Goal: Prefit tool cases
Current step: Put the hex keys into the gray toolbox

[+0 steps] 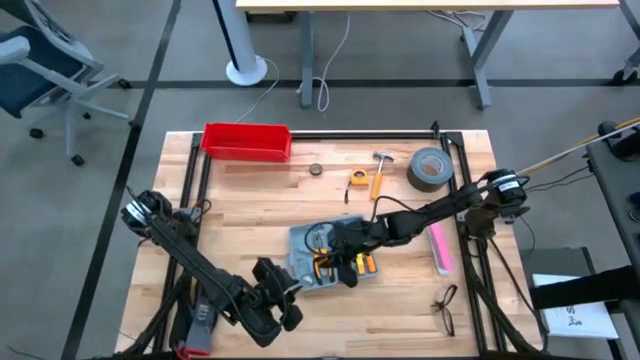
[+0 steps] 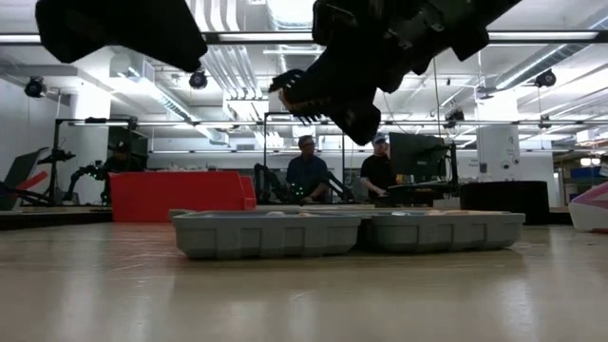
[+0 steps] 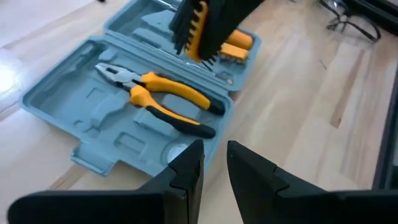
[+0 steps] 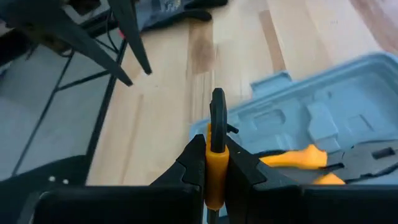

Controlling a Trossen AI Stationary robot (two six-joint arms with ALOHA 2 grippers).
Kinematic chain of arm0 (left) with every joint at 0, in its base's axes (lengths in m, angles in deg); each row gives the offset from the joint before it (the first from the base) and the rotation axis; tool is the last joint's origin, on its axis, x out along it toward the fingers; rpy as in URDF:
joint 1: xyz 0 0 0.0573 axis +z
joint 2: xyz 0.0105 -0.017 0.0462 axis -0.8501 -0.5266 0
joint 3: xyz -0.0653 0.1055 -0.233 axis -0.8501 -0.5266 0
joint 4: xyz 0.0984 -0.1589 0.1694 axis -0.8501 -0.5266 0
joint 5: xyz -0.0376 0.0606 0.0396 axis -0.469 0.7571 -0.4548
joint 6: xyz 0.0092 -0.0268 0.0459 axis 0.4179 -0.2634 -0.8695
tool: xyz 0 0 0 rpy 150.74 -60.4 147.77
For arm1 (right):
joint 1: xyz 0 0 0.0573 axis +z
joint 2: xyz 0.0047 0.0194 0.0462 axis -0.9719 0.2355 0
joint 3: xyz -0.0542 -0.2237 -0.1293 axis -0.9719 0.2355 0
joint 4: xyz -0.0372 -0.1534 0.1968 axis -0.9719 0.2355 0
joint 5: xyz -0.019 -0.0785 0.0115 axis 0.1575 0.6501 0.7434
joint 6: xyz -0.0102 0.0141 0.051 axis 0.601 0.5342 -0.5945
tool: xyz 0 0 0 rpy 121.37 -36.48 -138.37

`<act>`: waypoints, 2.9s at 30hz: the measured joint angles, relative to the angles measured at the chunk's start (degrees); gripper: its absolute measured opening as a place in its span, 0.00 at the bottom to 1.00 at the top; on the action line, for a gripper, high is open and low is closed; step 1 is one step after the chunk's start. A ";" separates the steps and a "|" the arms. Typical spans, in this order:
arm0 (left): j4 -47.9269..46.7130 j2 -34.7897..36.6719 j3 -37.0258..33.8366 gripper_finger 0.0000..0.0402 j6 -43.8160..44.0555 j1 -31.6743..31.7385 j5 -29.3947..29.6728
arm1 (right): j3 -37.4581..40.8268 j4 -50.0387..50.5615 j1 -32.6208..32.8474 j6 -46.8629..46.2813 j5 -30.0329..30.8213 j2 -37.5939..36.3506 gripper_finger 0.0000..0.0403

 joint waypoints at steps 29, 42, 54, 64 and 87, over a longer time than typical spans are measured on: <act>-0.41 0.44 -3.99 0.19 12.47 1.04 -3.11 | -0.46 7.50 0.14 -8.50 3.59 -0.02 0.03; -0.86 0.40 -4.01 0.19 14.64 1.40 -3.27 | -5.58 10.68 1.83 -7.98 3.60 0.42 0.03; -0.61 0.38 -3.47 0.19 14.87 1.40 -4.58 | -12.83 19.04 2.08 -9.28 3.60 5.95 0.03; -4.13 0.56 -3.53 0.19 13.37 1.00 -10.52 | -15.49 19.84 1.93 -10.17 3.62 7.49 0.03; -4.58 2.96 -3.55 0.19 10.75 0.68 -8.12 | -15.56 13.37 -0.94 -10.61 2.67 7.54 0.24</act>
